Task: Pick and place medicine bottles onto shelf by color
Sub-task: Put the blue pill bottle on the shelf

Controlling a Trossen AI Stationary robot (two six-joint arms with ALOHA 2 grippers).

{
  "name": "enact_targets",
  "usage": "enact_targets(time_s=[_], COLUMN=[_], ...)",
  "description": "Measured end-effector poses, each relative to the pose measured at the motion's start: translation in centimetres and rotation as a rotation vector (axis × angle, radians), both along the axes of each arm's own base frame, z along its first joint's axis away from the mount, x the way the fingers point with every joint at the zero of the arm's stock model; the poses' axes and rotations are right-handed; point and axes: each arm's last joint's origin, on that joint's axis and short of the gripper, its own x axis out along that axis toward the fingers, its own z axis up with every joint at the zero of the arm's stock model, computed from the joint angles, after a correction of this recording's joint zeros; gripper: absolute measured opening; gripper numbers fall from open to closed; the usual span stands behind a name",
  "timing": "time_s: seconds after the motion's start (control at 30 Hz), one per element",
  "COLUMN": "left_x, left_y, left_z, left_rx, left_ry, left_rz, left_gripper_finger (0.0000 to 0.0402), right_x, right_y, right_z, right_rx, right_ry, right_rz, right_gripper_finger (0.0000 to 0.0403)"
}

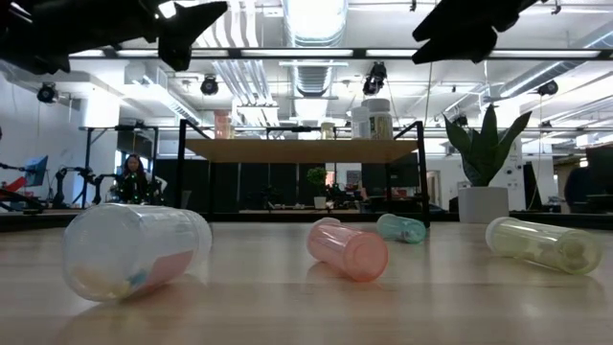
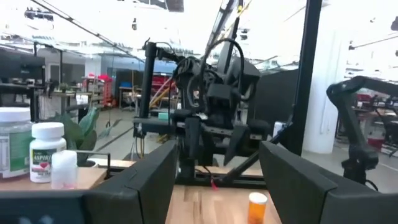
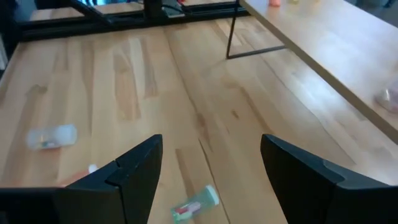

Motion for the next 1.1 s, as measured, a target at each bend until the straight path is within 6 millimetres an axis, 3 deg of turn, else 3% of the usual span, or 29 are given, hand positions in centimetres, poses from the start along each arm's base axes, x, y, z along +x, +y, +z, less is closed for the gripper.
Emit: enact_targets(time_s=[0.3,0.5,1.1], left_x=[0.0,0.0,0.3], left_y=[-0.1,-0.5,-0.9], left_z=[0.1,0.1,0.0], left_rx=[0.001,0.001,0.008], left_ry=[0.004,0.003,0.016], left_rz=[-0.009,-0.026,-0.046], left_gripper_finger=[0.0212,0.0212,0.0212], right_x=[-0.1,-0.3,-0.3], right_y=[0.7,1.5,5.0], right_z=[0.7,0.0,-8.2], right_rx=[0.05,0.113,0.293], right_ry=[0.008,0.043,0.517], right_rz=[-0.003,-0.033,-0.185], right_gripper_finger=[0.026,0.026,0.026])
